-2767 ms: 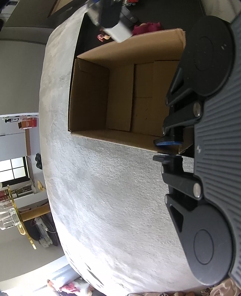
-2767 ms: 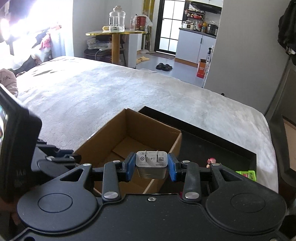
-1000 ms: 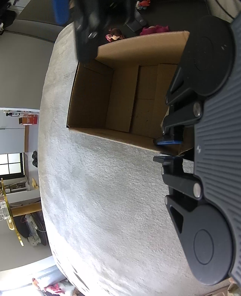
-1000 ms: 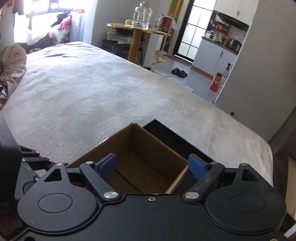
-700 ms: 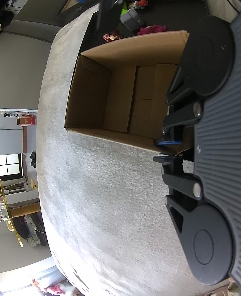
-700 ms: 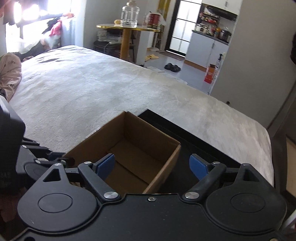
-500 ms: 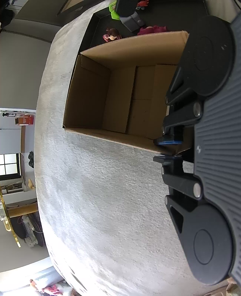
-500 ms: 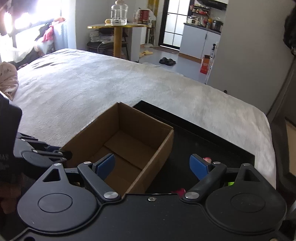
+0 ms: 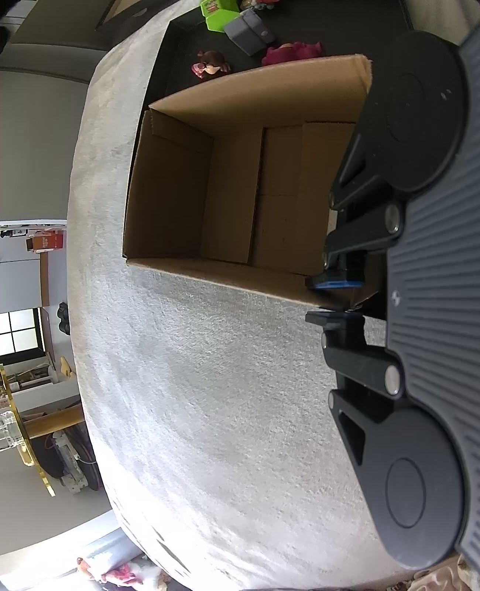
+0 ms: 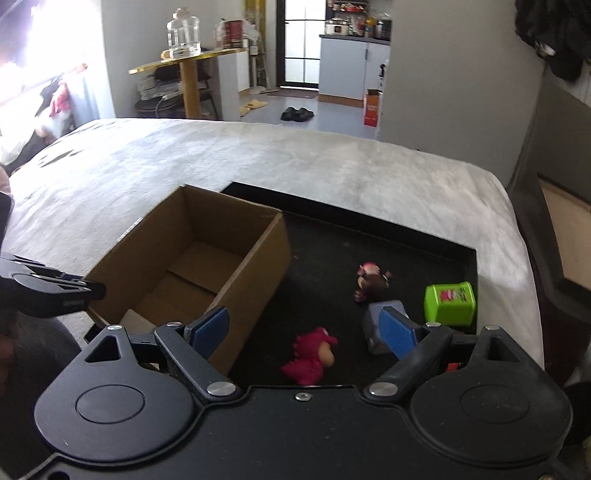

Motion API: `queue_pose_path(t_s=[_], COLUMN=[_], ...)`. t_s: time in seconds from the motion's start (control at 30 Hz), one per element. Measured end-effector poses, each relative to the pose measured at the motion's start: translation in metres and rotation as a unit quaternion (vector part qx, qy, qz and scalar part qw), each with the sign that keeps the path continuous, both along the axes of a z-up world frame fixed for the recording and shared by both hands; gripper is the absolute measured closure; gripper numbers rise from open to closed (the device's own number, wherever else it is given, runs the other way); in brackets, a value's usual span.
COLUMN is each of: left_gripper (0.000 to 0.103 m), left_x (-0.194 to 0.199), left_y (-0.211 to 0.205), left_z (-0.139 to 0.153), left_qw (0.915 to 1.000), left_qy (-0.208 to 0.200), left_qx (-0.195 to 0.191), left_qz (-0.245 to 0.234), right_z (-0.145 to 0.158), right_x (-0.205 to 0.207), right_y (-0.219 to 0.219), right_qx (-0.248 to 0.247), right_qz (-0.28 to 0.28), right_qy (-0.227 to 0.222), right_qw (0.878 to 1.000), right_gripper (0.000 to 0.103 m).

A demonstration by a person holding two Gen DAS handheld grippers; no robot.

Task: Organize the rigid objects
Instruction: 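Move the right gripper back to the red crab figure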

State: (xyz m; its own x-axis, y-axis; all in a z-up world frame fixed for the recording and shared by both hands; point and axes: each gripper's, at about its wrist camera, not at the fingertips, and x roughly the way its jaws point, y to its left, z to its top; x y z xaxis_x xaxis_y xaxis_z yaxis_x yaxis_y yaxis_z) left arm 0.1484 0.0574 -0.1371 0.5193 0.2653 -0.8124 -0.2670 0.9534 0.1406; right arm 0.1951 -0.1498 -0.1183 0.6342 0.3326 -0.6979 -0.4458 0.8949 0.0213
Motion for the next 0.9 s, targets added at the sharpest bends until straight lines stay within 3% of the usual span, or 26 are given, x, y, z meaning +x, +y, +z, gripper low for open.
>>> queue_pose_path(t_s=[0.63,0.8,0.9], left_gripper=[0.092,0.091,0.091], left_x=[0.003,0.005,0.005], left_y=[-0.013,-0.017,-0.020], left_z=[0.000,-0.001,-0.001], left_qw=[0.9993,0.9985,0.9980], left_qy=[0.004,0.009,0.009], left_qx=[0.038,0.054,0.062], left_qz=[-0.003,-0.004,-0.006], right_z=[-0.044,-0.055,-0.064], right_x=[0.014,0.025,0.034], right_y=[-0.064,-0.075,-0.081], right_qx=[0.007,-0.007,0.000], right_qz=[-0.088,-0.119,-0.129], right_qy=[-0.006,-0.025,-0.018], right_qw=[0.996,0.993,0.991], right_gripper=[0.016,0.021,0.030])
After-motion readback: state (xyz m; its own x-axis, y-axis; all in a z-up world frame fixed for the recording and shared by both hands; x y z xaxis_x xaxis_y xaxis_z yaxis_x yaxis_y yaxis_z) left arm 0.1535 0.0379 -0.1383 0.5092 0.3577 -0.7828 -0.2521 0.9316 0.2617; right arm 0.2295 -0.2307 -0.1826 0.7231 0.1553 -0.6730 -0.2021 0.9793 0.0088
